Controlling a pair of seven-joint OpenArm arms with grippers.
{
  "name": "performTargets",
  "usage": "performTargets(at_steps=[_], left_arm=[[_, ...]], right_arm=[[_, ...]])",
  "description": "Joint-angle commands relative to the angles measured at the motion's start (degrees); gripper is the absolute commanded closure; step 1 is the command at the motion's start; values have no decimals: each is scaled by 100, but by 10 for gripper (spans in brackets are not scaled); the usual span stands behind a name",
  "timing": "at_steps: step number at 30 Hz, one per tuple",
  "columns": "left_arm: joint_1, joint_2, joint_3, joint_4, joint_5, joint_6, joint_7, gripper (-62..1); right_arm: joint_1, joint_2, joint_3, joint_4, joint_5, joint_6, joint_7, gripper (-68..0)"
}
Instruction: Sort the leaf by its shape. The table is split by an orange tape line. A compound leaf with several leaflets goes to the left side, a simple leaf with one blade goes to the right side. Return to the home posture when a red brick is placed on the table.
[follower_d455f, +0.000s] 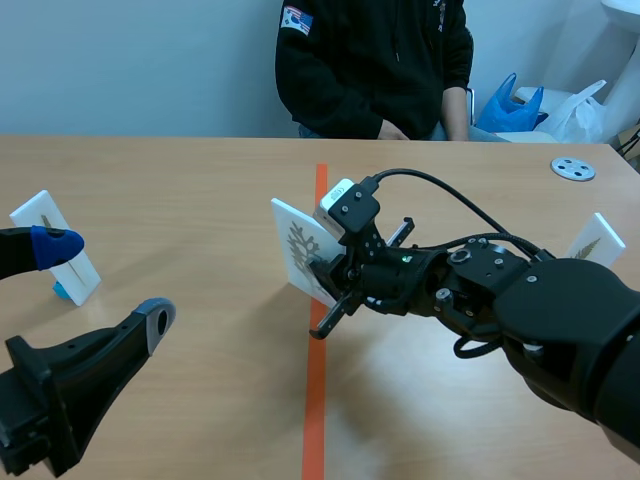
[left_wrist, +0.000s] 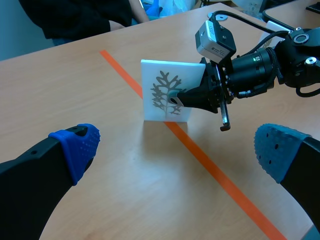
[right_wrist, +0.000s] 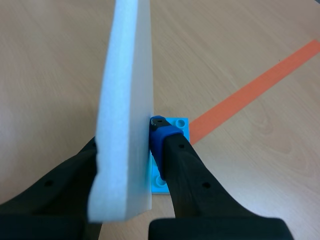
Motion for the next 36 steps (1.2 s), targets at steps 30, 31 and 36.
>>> performTargets(at_steps=[30,31,36], left_arm=[[-17,26,11,57,-33,11,-101,-623],[-17,26,11,57,-33,11,-101,-623],[-17,26,11,57,-33,11,-101,-623]], right_arm=[[-2730,1108,3941,3692,1827,197,-1469,-15],[-2848,1108,4116,3709,1932,234,-1495,-15],[-3329,1106,4942,3711,2223,361,-1580,-15]])
